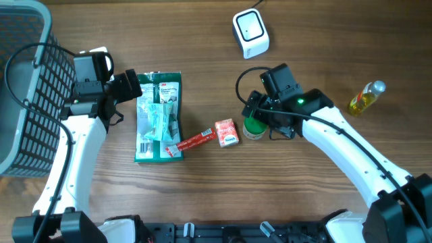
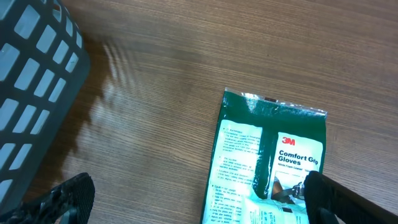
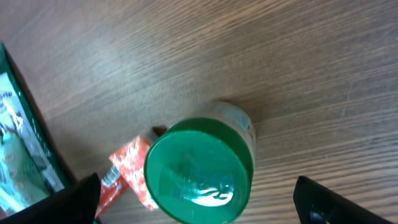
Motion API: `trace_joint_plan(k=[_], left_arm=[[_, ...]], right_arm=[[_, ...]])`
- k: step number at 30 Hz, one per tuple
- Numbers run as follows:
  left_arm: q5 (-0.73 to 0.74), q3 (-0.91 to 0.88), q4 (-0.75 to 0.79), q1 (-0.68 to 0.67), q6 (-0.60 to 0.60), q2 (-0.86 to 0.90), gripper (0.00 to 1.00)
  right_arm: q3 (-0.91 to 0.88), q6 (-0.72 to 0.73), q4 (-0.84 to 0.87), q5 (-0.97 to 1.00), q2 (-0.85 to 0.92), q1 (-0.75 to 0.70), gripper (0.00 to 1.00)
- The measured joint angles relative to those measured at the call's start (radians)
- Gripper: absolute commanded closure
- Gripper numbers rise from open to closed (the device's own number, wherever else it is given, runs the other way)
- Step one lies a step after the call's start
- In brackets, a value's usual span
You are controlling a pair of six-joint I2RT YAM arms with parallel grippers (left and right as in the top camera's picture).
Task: Scan the item barcode
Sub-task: 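Reach the right gripper over the green-capped jar and grasp it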
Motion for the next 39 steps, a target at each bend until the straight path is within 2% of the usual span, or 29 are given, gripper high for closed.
trace_joint_plan(k=[12, 18, 24, 39], left_arm=[[0.0, 0.0, 0.0, 0.0, 0.0, 0.0, 0.0], [0.0, 0.0, 0.0, 0.0, 0.0, 0.0, 0.0], [0.0, 0.0, 0.0, 0.0, 0.0, 0.0, 0.0], [0.0, 0.0, 0.0, 0.0, 0.0, 0.0, 0.0]], right_arm=[[-0.002, 0.083, 0.021, 0.042, 0.0, 0.002, 0.02], [-0.055, 0.09, 0.1, 0.044, 0.0, 0.039, 0.02], [-0.084, 0.095, 0.117, 0.049, 0.0, 0.05, 0.15], [-0.084, 0.097, 0.117, 0.049, 0.0, 0.053, 0.11]])
